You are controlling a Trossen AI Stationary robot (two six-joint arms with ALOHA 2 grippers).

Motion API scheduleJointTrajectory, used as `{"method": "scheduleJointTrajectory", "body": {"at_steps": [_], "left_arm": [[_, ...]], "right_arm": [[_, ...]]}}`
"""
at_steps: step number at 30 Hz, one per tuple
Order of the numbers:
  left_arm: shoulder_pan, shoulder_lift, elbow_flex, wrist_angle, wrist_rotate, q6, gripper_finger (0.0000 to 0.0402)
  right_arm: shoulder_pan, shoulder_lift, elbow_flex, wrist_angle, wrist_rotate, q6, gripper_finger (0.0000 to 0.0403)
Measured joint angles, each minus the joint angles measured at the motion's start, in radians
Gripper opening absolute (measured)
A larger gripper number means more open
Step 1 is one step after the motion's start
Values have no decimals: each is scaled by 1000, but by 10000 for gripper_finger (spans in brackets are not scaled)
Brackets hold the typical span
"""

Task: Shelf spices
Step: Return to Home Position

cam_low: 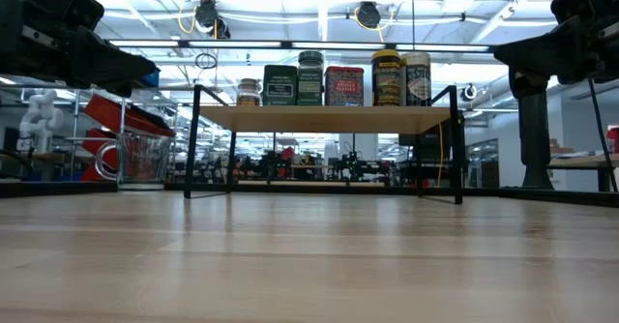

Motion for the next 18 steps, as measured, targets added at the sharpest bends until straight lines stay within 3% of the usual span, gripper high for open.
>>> {"method": "scheduleJointTrajectory", "body": {"at_steps": [18], "left_arm": [[0,2,0,2,-31,5,14]], "right_arm": [[-1,0,0,0,10,-6,0]]}}
